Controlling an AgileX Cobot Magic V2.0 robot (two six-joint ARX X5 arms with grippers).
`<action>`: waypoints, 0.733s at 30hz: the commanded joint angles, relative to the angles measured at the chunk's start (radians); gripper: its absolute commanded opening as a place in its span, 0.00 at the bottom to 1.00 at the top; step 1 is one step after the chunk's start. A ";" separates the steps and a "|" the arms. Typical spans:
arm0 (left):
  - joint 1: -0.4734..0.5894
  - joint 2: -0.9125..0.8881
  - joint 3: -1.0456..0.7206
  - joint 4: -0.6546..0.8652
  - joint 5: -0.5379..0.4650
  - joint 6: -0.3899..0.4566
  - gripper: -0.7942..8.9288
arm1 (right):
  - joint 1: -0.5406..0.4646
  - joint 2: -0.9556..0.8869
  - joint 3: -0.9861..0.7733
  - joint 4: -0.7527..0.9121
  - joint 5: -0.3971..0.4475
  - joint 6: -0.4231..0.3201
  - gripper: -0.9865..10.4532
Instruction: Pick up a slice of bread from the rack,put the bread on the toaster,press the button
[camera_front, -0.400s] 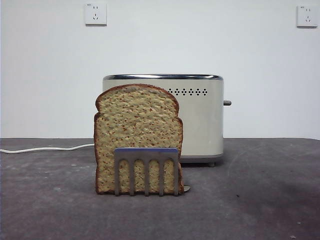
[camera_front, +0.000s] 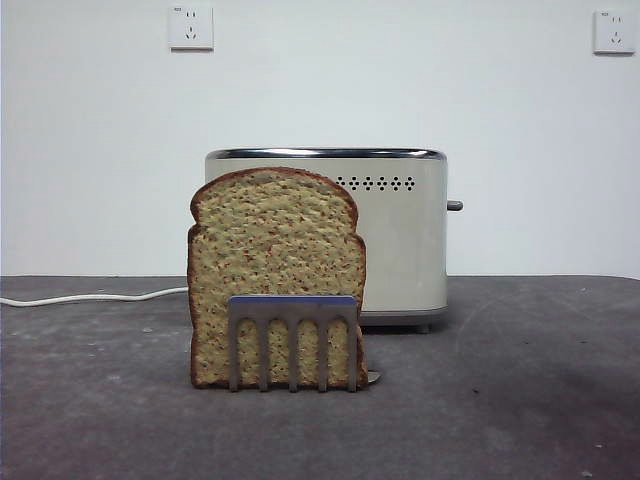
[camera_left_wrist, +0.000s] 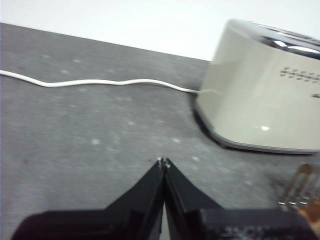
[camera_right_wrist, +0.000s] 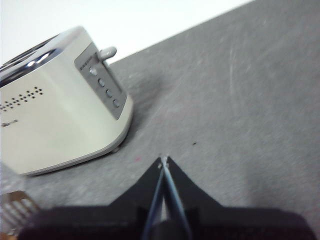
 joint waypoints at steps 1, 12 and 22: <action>0.003 -0.002 0.021 0.000 0.042 -0.058 0.07 | 0.002 0.030 0.040 0.009 -0.008 0.037 0.08; 0.002 0.114 0.279 -0.092 0.102 -0.074 0.07 | 0.003 0.297 0.321 -0.032 -0.087 -0.036 0.08; 0.002 0.421 0.605 -0.273 0.395 0.161 0.07 | 0.022 0.571 0.714 -0.356 -0.228 -0.283 0.08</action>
